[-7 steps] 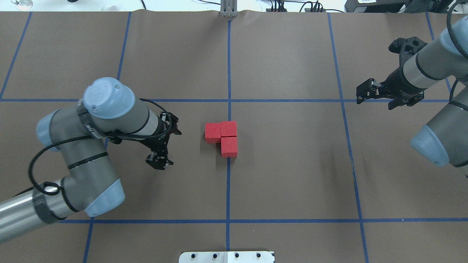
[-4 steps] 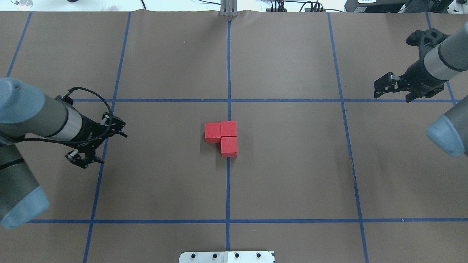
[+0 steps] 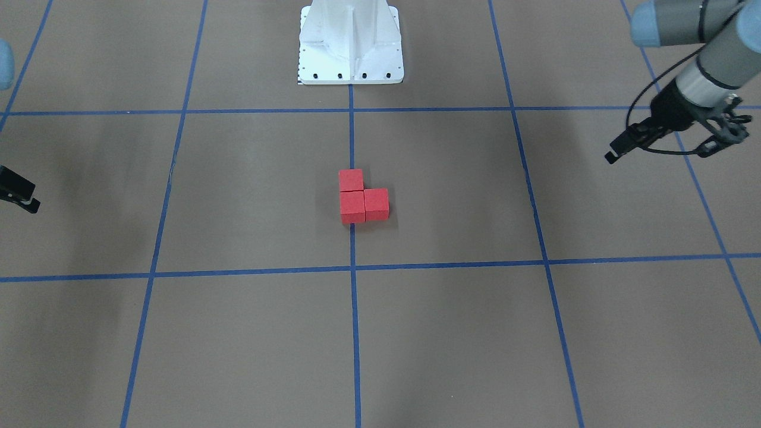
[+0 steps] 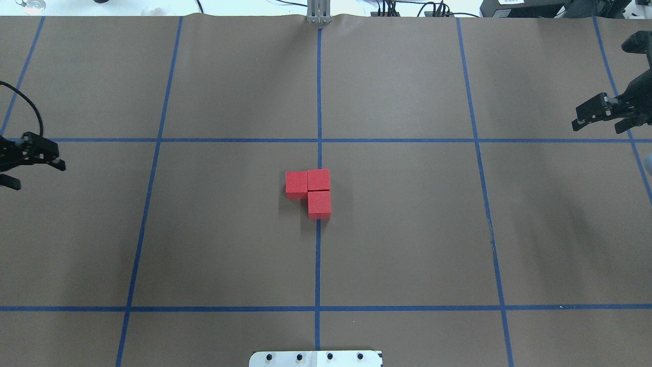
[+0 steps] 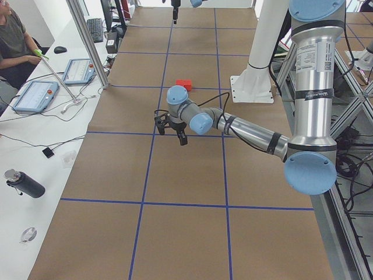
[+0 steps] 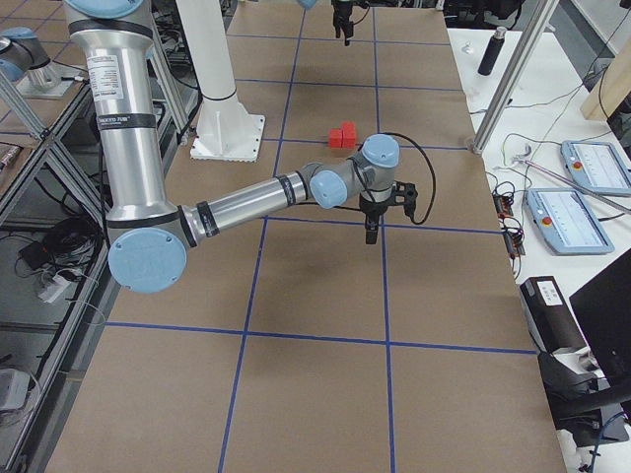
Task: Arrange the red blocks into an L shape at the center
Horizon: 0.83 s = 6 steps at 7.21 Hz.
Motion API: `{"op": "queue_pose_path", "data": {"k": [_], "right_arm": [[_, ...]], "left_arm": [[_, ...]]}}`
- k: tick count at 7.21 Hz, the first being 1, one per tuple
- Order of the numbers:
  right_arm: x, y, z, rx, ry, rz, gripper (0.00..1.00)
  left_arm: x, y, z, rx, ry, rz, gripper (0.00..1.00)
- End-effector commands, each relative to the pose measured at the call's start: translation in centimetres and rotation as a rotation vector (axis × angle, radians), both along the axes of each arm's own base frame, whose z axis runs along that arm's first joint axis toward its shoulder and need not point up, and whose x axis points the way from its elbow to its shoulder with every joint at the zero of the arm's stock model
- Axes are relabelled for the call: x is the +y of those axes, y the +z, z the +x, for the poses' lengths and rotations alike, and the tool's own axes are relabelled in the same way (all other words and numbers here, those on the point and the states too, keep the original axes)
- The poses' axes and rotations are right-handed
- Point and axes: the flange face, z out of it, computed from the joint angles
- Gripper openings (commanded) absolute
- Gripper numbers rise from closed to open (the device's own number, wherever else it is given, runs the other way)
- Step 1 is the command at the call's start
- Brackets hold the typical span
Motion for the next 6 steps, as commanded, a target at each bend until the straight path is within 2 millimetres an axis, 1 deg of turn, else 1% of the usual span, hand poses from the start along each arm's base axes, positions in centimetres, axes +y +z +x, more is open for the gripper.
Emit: {"op": "queue_pose_path", "data": {"k": [1,2,3,4,5,6], "right_arm": [[-1.2,5.4,6.6,-0.006,-0.038,0.033,1.0],[-1.0,7.1,7.8,0.002,-0.044,0.031,1.0],[-0.3,7.9,9.5,0.002,-0.033,0.032,1.0],[0.5,9.1,10.5,0.005,-0.035,0.03,1.0],[1.2,9.9,10.8,0.011,-0.058,0.043,1.0],[1.6,10.5,11.8,0.022,-0.057,0.053,1.0]], "left_arm": [[-1.0,6.8,-8.0,-0.031,0.102,0.157,1.0],[-0.4,8.0,-9.5,-0.037,0.134,0.202,1.0],[-0.1,9.6,-11.9,-0.06,0.155,0.252,1.0],[-0.1,11.8,-14.6,-0.077,0.161,0.28,1.0],[0.0,13.4,-16.3,-0.088,0.166,0.293,1.0],[0.0,14.4,-18.9,-0.095,0.13,0.277,1.0]]}}
